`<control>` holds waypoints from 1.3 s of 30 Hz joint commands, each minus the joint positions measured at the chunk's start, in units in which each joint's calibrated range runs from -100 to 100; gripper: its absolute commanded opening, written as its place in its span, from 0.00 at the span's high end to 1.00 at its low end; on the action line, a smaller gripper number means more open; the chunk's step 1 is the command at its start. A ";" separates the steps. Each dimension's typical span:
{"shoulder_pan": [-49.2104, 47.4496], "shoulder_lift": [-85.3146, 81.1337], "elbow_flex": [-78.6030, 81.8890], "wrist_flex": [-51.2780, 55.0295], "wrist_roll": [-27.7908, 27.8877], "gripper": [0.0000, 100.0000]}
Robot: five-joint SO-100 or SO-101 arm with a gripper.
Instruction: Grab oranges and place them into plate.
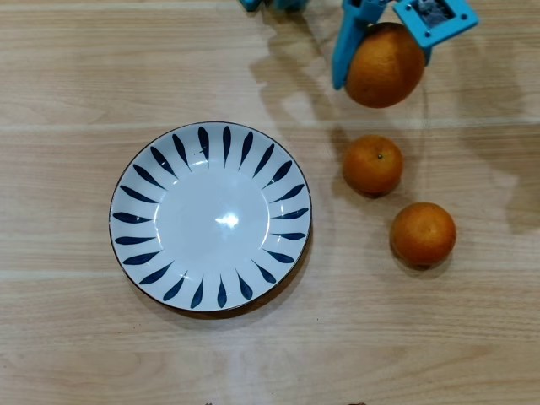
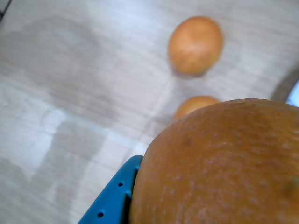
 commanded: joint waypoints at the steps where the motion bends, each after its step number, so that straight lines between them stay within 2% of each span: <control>1: 8.79 -4.57 -0.34 -0.34 4.79 0.64; 8: 20.97 0.34 -1.88 -1.37 14.88 0.64; 12: 25.97 6.59 -2.88 -6.70 18.90 0.64; 16: 29.28 17.49 -7.40 -11.08 20.53 0.67; 21: 34.03 24.85 -14.38 -10.91 21.78 0.68; 30: 37.99 25.27 -15.10 -9.36 22.15 0.47; 39: 34.28 24.76 -15.10 -8.93 21.57 0.48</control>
